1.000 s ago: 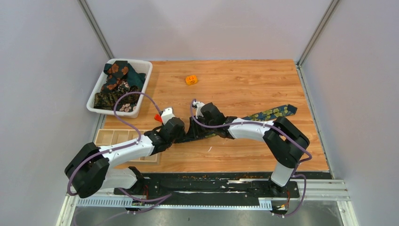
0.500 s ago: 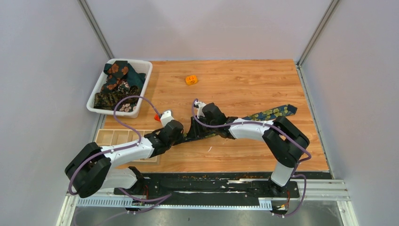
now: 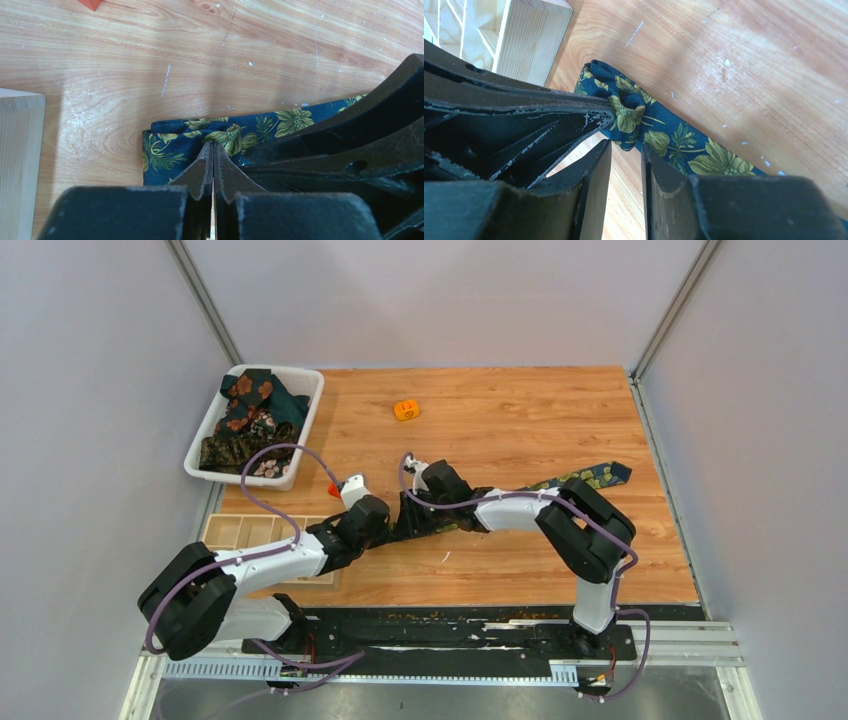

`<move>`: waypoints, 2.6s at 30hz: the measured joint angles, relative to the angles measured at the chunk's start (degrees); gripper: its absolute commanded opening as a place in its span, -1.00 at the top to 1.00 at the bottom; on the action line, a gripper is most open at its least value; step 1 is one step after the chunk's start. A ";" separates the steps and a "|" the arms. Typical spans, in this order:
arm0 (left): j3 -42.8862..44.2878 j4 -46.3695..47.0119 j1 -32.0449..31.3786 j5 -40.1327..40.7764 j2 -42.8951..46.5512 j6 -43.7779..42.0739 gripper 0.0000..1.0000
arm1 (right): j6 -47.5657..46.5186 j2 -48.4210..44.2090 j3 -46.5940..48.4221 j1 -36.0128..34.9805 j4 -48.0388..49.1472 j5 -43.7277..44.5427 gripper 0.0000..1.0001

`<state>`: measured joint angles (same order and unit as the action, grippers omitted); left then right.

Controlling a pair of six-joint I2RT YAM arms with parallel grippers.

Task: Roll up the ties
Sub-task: Roll the tie at the center of the board.

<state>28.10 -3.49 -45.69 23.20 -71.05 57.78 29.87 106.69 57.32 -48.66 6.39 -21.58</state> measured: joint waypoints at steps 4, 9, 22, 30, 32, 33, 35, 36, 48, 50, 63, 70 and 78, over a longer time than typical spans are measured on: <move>-0.02 0.00 0.00 0.02 0.00 0.00 1.00 | 0.07 1.27 1.20 0.00 0.13 -0.52 0.40; -0.11 -0.09 0.00 0.15 0.20 0.00 1.00 | 0.11 2.56 2.34 0.00 0.35 -1.07 0.45; -0.37 -2.84 0.04 1.20 3.39 -0.72 -0.01 | 0.72 4.74 3.52 0.00 0.72 -1.55 0.91; -0.28 -10.58 1.42 2.73 9.90 -4.33 -0.25 | 0.48 4.76 4.48 0.00 -0.98 -1.42 0.92; -0.31 -11.85 2.49 1.95 10.95 -5.38 -0.25 | 0.46 4.74 4.74 0.00 -1.49 -1.38 0.92; -0.31 -12.28 3.10 1.46 11.47 -5.75 -0.25 | 0.46 4.76 4.90 0.00 -1.75 -1.38 0.92; -0.33 -12.68 4.33 0.50 12.39 -6.36 -0.20 | 0.46 4.76 5.09 0.00 -2.12 -1.38 0.93; -0.39 -12.68 4.87 0.00 12.72 -6.71 -0.17 | 0.46 4.76 5.20 0.00 -2.45 -1.38 0.92; -3.30 -9.05 11.72 -9.84 9.31 -10.27 0.03 | 0.26 5.64 6.14 0.00 -3.56 -1.33 0.94; -3.30 -7.93 11.89 -10.95 8.17 -10.54 0.03 | 0.26 5.64 6.14 0.00 -3.58 -1.33 0.94; -3.74 -3.34 12.85 -13.46 4.22 -10.62 0.17 | 0.26 5.68 6.14 0.00 -3.58 -1.33 0.95; -3.96 0.07 13.20 -14.34 2.32 -10.54 0.48 | 0.26 5.68 6.14 0.02 -3.58 -1.27 0.95; -4.63 2.14 13.49 -15.52 2.27 -10.45 1.00 | 0.17 5.68 6.80 0.02 -4.59 -1.22 0.68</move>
<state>23.46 -1.34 -32.21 7.68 -68.77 47.33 30.04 112.38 64.12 -48.64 1.80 -22.81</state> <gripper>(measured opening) 0.070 0.079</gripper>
